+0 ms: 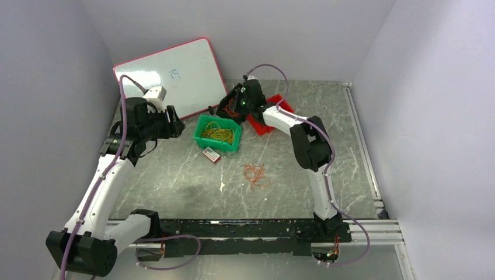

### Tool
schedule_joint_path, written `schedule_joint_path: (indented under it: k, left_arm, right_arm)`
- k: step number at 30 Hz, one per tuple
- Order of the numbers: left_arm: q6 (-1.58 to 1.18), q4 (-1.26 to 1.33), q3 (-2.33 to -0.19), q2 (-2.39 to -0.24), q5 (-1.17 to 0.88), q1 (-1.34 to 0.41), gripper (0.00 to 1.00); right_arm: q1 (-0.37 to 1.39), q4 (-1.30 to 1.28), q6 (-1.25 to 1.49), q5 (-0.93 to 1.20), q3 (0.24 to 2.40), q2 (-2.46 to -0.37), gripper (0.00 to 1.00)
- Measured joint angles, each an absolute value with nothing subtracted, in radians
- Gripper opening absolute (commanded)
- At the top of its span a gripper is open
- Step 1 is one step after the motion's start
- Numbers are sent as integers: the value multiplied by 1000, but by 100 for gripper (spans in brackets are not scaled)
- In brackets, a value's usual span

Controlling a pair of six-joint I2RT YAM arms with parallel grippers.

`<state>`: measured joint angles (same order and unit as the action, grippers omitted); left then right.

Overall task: Untangle the cables
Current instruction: Place the cable in the bin.

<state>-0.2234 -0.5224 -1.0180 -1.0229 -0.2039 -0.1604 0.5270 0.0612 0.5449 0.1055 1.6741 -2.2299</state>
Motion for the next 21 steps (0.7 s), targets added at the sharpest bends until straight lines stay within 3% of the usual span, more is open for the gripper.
schedule_joint_path:
  k: [5, 13, 21]
  left_arm:
    - [-223, -522, -1018, -1023, -204, -160, 59]
    - [-223, -528, -1018, -1023, -204, -160, 59]
    - [-224, -529, -1018, -1023, -204, -160, 59]
  right_arm:
    - [532, 62, 537, 85, 1630, -2230, 4]
    - [520, 79, 515, 1, 1629, -2222, 30]
    - [501, 85, 449, -55, 1702, -2211, 38]
